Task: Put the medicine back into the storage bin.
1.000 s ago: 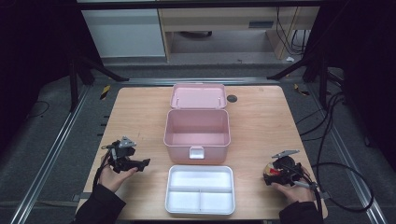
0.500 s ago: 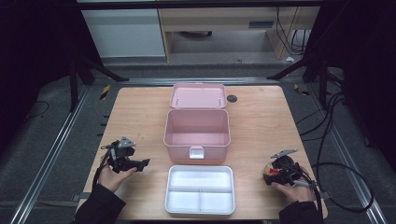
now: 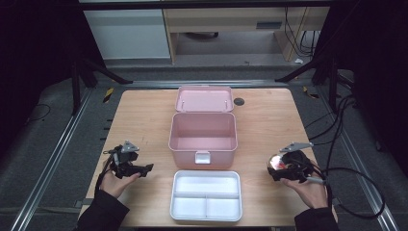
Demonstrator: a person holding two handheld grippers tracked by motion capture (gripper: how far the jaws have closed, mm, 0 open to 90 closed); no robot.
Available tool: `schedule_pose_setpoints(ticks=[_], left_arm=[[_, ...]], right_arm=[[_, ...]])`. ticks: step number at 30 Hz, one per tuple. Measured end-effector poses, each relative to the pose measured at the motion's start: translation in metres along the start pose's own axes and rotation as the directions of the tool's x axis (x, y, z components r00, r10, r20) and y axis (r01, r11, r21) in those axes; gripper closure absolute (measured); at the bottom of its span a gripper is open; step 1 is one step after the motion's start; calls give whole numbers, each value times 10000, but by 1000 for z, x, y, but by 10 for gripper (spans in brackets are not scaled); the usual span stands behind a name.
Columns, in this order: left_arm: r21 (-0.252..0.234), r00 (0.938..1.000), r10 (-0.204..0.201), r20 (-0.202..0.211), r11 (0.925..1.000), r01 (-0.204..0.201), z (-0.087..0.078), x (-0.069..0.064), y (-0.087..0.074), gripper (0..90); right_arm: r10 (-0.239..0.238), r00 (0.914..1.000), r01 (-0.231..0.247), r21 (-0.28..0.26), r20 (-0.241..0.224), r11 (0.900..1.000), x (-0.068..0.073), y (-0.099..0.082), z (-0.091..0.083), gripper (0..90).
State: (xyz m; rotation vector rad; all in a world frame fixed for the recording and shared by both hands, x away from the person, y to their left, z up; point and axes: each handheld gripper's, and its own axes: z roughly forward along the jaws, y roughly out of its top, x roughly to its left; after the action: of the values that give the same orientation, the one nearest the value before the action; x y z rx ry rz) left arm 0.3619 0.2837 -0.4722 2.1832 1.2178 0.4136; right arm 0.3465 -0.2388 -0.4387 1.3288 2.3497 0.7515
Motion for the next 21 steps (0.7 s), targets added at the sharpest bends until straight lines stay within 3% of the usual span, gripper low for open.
schedule_pose_setpoints(ticks=[3,17,21], left_arm=[[33,10000,1,-5,10000,-1,1,-1,0,226],[126,9999,123,32,9998,-124,2,-2,0,226],[151,9999,156,41,9998,-156,3,-3,0,227]], right_arm=[[-123,9996,114,-342,-266,9994,2,13,-5,207],[-828,9961,781,-1306,-311,9884,9,70,-28,208],[-953,9949,895,-1459,-335,9852,10,80,-34,208]])
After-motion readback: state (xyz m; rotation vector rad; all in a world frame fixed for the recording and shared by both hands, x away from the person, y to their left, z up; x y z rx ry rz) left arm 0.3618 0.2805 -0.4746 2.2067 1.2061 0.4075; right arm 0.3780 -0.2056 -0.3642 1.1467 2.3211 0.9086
